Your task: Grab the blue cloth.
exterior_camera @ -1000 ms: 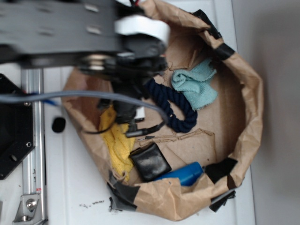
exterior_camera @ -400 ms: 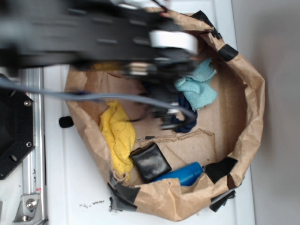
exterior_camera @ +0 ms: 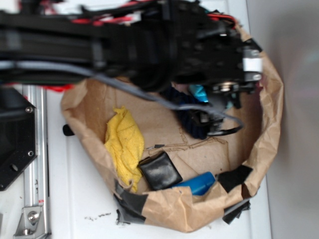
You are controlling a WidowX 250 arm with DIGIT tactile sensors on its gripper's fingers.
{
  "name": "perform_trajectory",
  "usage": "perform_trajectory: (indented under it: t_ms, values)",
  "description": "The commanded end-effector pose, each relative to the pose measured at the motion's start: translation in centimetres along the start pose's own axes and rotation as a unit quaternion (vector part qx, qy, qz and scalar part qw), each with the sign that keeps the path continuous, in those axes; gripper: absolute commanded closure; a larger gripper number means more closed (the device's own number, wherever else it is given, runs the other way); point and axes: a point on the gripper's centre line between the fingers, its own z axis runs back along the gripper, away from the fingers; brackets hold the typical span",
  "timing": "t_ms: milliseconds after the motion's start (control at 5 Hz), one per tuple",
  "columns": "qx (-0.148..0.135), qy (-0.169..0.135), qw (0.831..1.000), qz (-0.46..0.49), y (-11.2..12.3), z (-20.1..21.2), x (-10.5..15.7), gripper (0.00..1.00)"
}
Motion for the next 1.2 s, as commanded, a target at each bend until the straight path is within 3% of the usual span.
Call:
perform_trajectory:
  t_ms: [0, 600, 800, 1000]
  values:
    - [-0.014, -0.008, 1.000, 0.008, 1.2, 0.2, 0.6, 1.00]
    - [-0.020, 0.007, 1.000, 0.011, 1.0, 14.5, -4.0, 1.00]
    - [-0.020, 0.051, 0.998, -0.021, -0.3, 16.5, -3.9, 1.00]
    - [-0.026, 0.067, 0.996, -0.053, -2.1, 17.1, -4.6, 1.00]
